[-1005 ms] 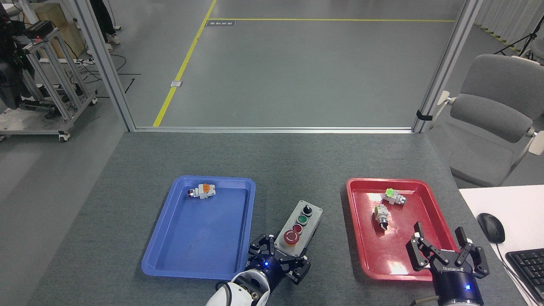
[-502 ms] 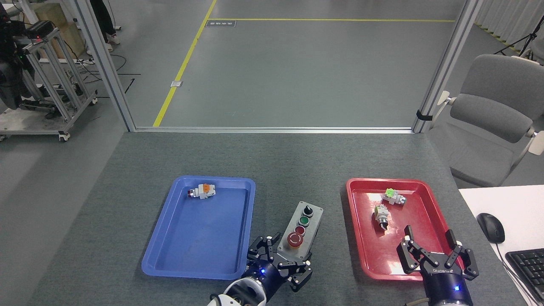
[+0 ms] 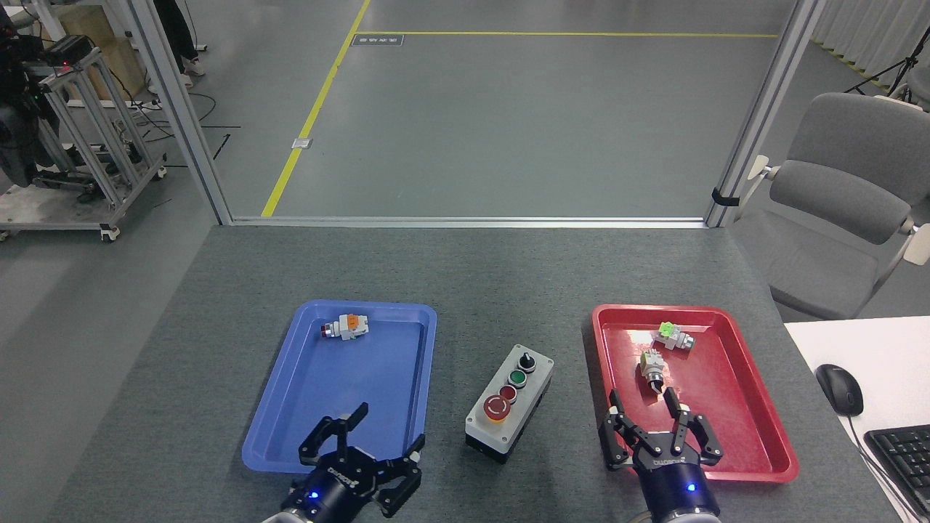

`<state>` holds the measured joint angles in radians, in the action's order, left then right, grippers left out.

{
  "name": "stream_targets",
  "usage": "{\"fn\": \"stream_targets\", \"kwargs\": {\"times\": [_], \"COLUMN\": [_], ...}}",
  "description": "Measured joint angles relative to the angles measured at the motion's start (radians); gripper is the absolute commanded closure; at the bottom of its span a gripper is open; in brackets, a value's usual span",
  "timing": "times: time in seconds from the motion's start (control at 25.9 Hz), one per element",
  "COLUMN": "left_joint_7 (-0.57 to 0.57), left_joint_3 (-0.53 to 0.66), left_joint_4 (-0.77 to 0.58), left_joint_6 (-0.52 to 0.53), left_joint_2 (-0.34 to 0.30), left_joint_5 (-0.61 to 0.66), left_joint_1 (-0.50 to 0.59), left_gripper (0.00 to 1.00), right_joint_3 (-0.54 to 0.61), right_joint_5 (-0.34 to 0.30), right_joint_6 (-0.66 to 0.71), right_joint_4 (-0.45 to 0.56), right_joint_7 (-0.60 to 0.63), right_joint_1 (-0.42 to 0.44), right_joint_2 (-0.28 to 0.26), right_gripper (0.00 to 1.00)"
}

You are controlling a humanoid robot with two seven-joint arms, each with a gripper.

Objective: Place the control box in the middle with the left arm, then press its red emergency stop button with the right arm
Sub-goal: 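Move the right gripper over the control box's red button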

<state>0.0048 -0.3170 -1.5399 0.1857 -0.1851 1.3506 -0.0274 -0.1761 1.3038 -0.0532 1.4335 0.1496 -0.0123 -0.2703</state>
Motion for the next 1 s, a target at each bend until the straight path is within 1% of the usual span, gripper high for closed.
{"fn": "stream_targets", "kwargs": {"times": [0.08,0.15,0.19,0.31,0.46,0.7,1.0], "left_joint_7": [0.001,0.003,0.003,0.003,0.004,0.004,0.003], "left_joint_3": [0.089,0.165,0.196,0.262,0.305,0.319,0.321], "left_joint_4": [-0.021,-0.031,-0.033,-0.036,-0.032,0.006,0.016], "left_joint_6": [0.022,0.035,0.037,0.032,-0.039,-0.084,-0.086], "left_joint_2": [0.008,0.022,0.026,0.036,0.049,0.050,0.054], "left_joint_5": [-0.026,-0.066,-0.090,-0.144,-0.168,-0.174,-0.169], "left_joint_1": [0.014,0.017,0.017,-0.002,-0.037,-0.055,-0.054], "left_gripper": [0.01,0.01,0.01,0.01,0.01,0.01,0.01], "right_joint_3": [-0.041,-0.090,-0.113,-0.158,-0.194,-0.242,-0.264], "right_joint_5": [0.008,0.021,0.031,0.073,0.118,0.133,0.160], "right_joint_6": [0.008,0.012,0.013,0.019,0.028,0.030,0.022], "right_joint_4": [-0.003,-0.015,-0.022,-0.038,-0.070,-0.152,-0.249], "right_joint_7": [-0.001,-0.001,-0.001,-0.001,-0.004,-0.028,-0.033], "right_joint_1": [-0.022,-0.047,-0.060,-0.085,-0.107,-0.149,-0.181], "right_joint_2": [0.006,0.015,0.025,0.062,0.107,0.145,0.183], "right_gripper": [0.81,0.98,1.00,1.00,1.00,1.00,1.00]}}
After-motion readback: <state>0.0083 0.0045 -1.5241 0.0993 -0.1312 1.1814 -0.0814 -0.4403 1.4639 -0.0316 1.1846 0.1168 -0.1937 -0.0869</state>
